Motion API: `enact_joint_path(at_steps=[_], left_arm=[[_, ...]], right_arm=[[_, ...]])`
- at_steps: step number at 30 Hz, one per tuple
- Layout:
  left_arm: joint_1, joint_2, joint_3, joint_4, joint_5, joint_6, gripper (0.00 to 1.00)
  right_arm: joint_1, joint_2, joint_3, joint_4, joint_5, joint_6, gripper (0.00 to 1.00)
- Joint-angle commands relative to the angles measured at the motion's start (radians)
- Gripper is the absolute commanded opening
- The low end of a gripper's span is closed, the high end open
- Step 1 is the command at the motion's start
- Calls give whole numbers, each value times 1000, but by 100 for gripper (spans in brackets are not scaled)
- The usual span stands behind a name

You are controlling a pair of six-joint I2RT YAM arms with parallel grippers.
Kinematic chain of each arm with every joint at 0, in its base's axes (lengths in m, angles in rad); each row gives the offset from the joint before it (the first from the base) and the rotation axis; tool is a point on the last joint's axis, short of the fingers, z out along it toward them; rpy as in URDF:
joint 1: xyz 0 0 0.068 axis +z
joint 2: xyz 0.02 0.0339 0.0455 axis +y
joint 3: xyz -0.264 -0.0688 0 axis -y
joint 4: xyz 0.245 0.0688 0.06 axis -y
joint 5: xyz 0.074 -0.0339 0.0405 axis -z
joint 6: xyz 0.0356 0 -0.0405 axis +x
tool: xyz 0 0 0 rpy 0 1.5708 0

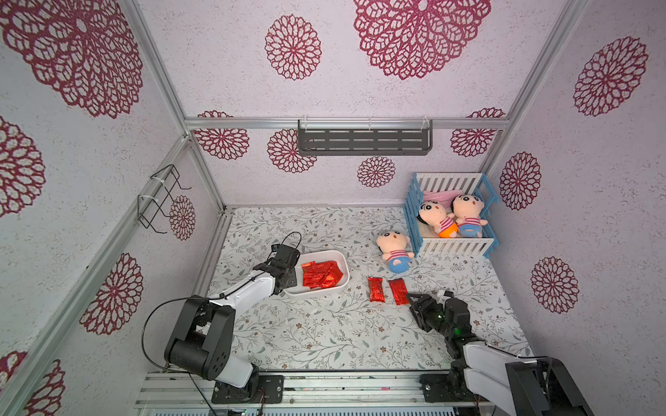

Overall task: Take the tea bags out of the storage box
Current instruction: Place the tea bag at the center of the board.

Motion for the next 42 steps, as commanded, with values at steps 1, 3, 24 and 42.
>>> enact_joint_path(at_steps=[1,3,24,42], left_arm=[[-10,34,-16,-57,-16,7,0],[-13,35,-16,-60,-15,8,0],[-14,37,-14,-59,-20,8,0],[-17,37,-13,-60,-24,8,0]], right_arm=[[0,32,26,-38,-9,-69,65],[-1,43,45,-73,9,-100,65],[60,132,104,-95,29,-170,65],[55,113,287,-402,140,-453,63]])
